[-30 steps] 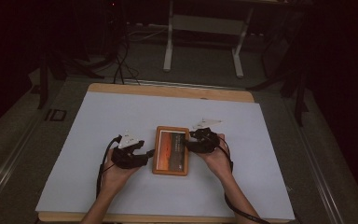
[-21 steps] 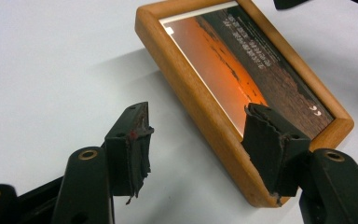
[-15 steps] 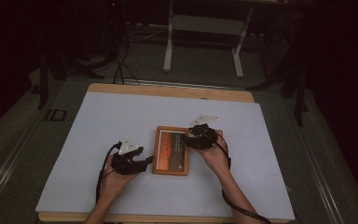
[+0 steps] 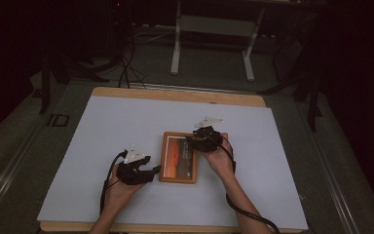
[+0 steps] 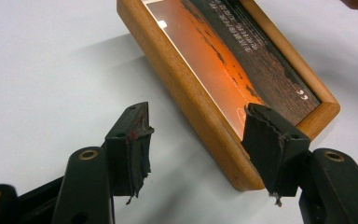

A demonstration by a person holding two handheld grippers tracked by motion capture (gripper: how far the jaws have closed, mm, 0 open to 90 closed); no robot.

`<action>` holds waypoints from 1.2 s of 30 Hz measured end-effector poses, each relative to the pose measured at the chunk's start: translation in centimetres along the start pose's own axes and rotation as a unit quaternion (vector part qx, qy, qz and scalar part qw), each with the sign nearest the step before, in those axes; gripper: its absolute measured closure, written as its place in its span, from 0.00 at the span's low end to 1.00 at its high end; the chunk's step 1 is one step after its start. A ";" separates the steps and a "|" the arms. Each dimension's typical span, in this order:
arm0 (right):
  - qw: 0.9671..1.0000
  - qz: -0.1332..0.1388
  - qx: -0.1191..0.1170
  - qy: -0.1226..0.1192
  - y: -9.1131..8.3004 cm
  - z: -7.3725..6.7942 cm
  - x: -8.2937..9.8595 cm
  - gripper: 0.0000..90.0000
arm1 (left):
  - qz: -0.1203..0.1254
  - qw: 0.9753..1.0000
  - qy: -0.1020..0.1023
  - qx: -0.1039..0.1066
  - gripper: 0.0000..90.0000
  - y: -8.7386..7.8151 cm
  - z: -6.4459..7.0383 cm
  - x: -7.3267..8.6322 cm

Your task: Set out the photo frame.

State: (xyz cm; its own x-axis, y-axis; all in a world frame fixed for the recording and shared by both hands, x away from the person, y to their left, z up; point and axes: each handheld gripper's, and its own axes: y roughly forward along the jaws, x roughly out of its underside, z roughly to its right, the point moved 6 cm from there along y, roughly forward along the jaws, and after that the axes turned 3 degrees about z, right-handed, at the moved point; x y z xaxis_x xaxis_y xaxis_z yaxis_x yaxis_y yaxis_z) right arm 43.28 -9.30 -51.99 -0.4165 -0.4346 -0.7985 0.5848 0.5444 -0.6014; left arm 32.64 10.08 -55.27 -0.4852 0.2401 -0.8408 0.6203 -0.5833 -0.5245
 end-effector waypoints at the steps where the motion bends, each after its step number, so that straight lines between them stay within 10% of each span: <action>1: 1.000 0.000 0.000 -0.001 0.1 0.0 0.0 0.69 | 0.000 1.000 0.000 0.000 0.46 0.0 0.0 0.0; 18: 1.000 -0.004 0.007 -0.004 0.7 0.2 0.3 0.99 | 0.007 1.000 -0.004 0.004 0.46 -0.3 0.1 0.0; 36: 1.000 -0.005 0.003 0.011 0.7 0.6 0.6 1.00 | 0.015 1.000 -0.013 0.009 0.46 -0.5 0.1 -0.3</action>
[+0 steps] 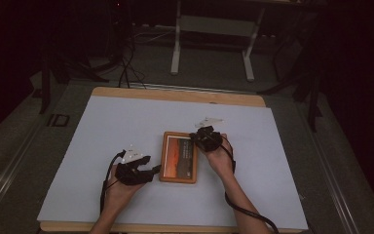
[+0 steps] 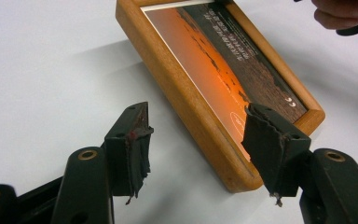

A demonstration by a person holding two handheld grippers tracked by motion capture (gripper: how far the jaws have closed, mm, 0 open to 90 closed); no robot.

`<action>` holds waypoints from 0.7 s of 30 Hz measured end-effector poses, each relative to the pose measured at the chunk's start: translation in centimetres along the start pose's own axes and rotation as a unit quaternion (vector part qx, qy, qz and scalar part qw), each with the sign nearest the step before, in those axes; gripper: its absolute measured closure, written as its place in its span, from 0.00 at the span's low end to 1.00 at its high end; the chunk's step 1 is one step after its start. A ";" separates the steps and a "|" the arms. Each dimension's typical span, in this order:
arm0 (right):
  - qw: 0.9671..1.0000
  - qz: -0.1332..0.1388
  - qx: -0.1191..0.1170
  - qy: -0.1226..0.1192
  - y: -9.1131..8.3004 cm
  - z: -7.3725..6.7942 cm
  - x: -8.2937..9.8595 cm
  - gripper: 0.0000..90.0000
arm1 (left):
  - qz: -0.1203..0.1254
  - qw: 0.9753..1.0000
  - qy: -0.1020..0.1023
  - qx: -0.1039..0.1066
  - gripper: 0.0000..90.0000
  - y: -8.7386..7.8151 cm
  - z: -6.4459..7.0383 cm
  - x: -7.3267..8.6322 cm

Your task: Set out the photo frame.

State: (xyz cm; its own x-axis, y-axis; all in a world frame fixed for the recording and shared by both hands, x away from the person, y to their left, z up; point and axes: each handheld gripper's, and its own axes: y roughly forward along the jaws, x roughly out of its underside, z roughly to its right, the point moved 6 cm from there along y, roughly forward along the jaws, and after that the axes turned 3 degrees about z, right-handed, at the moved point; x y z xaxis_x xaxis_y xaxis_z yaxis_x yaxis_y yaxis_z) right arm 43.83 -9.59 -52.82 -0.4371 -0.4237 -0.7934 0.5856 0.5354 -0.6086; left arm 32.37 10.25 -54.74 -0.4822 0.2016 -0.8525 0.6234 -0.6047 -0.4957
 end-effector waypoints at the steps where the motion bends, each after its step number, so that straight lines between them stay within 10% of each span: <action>1: 1.000 0.000 0.001 0.002 0.0 0.1 0.0 1.00 | 0.000 1.000 0.000 0.000 0.46 0.0 0.0 0.0; 21: 0.999 -0.011 0.022 0.030 0.4 1.7 1.5 1.00 | 0.021 1.000 0.014 0.005 0.42 -0.2 1.3 -1.0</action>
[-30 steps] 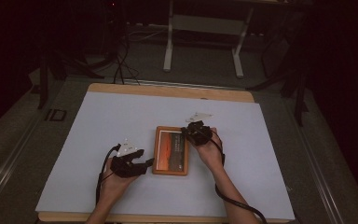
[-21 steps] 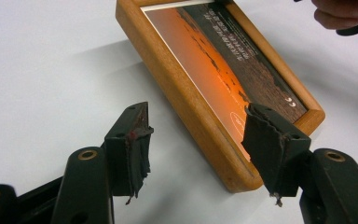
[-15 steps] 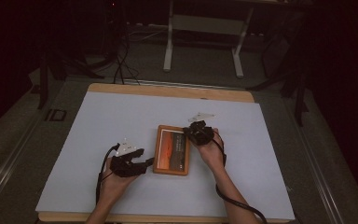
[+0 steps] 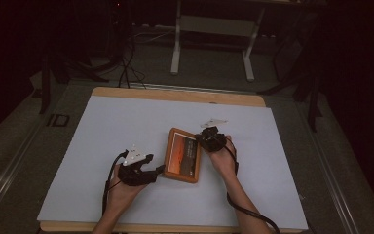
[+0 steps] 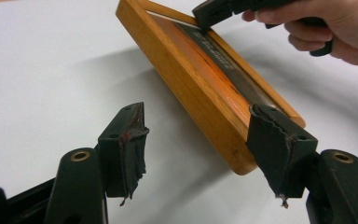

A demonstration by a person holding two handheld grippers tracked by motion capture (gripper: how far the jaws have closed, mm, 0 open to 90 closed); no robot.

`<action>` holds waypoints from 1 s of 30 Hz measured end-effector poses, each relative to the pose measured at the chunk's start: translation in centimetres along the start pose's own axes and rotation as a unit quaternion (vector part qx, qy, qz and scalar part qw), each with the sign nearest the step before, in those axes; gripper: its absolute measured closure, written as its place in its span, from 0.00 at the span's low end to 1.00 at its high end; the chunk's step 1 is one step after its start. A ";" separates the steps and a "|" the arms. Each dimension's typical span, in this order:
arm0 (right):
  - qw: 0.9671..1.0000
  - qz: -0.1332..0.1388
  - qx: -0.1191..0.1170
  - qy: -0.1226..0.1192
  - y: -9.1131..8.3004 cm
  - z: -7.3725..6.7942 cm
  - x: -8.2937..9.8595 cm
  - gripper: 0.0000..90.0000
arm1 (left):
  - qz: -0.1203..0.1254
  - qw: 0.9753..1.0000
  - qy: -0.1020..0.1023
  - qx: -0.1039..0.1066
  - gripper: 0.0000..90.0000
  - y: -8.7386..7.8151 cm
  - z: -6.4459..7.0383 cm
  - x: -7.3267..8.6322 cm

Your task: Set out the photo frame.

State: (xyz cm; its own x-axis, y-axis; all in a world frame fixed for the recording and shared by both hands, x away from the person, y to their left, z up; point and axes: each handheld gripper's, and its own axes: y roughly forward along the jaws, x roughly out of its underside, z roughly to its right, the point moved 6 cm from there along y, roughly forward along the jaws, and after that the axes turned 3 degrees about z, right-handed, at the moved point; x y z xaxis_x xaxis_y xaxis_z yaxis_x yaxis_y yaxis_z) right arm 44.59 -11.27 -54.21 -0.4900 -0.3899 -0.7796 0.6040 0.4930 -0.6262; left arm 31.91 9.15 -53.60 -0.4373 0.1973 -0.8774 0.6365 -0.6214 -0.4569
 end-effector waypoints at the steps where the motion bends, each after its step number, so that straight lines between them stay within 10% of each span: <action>1: 1.000 -0.001 0.000 0.002 0.0 0.1 0.1 1.00 | 0.000 1.000 -0.002 0.004 0.42 0.1 0.1 0.0; 23: 1.000 -0.012 0.004 0.022 0.6 0.8 1.1 1.00 | -0.005 0.998 -0.012 0.059 0.36 2.0 3.1 -0.3; 30: 1.000 -0.015 0.004 0.021 0.6 0.8 1.1 1.00 | -0.023 0.996 -0.044 0.067 0.34 4.2 3.7 -0.3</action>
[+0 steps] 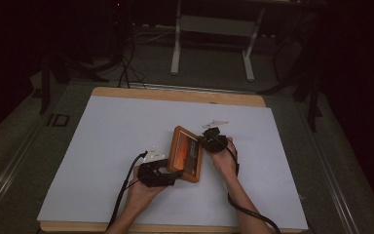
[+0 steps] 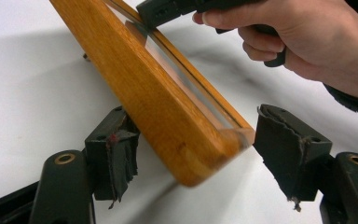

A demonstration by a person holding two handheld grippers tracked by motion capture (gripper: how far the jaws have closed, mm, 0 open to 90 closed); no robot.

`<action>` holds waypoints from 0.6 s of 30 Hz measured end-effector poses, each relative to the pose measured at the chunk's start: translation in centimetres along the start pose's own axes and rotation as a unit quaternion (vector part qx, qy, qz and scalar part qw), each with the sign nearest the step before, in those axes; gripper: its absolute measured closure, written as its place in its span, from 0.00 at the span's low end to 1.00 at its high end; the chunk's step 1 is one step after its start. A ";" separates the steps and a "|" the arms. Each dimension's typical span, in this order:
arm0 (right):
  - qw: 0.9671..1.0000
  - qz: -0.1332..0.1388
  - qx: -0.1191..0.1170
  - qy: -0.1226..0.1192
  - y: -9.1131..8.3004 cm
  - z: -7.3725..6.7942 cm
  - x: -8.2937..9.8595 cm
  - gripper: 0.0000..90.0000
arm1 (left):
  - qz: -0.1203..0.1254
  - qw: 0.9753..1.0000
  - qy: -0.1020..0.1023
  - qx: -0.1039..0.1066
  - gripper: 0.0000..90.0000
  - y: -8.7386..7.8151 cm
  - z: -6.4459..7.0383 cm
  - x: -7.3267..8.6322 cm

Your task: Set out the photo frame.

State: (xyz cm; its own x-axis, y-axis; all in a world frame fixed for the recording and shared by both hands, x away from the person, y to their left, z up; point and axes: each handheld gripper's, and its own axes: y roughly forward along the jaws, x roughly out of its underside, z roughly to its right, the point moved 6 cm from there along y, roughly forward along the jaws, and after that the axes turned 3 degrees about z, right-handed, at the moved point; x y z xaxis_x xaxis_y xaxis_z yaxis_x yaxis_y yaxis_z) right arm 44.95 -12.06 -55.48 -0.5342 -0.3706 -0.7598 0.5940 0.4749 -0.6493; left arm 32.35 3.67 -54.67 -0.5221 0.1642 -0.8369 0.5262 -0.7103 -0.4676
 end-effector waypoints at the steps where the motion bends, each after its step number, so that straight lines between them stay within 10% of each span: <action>1: 1.000 0.000 0.000 0.000 0.0 0.0 0.0 1.00 | 0.000 1.000 0.000 0.000 0.34 0.0 0.0 0.0; 18: 1.000 -0.001 -0.003 0.002 -0.1 0.1 0.1 1.00 | -0.022 0.998 -0.059 0.016 0.51 1.1 -0.1 -0.6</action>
State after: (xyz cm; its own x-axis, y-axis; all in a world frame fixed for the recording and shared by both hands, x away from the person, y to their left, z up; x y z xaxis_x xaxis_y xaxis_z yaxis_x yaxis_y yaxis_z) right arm 44.92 -12.26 -55.48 -0.5373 -0.3681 -0.7588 0.5901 0.4786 -0.6501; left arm 33.29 2.85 -54.68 -0.6204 0.1147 -0.7759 0.4808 -0.7259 -0.4918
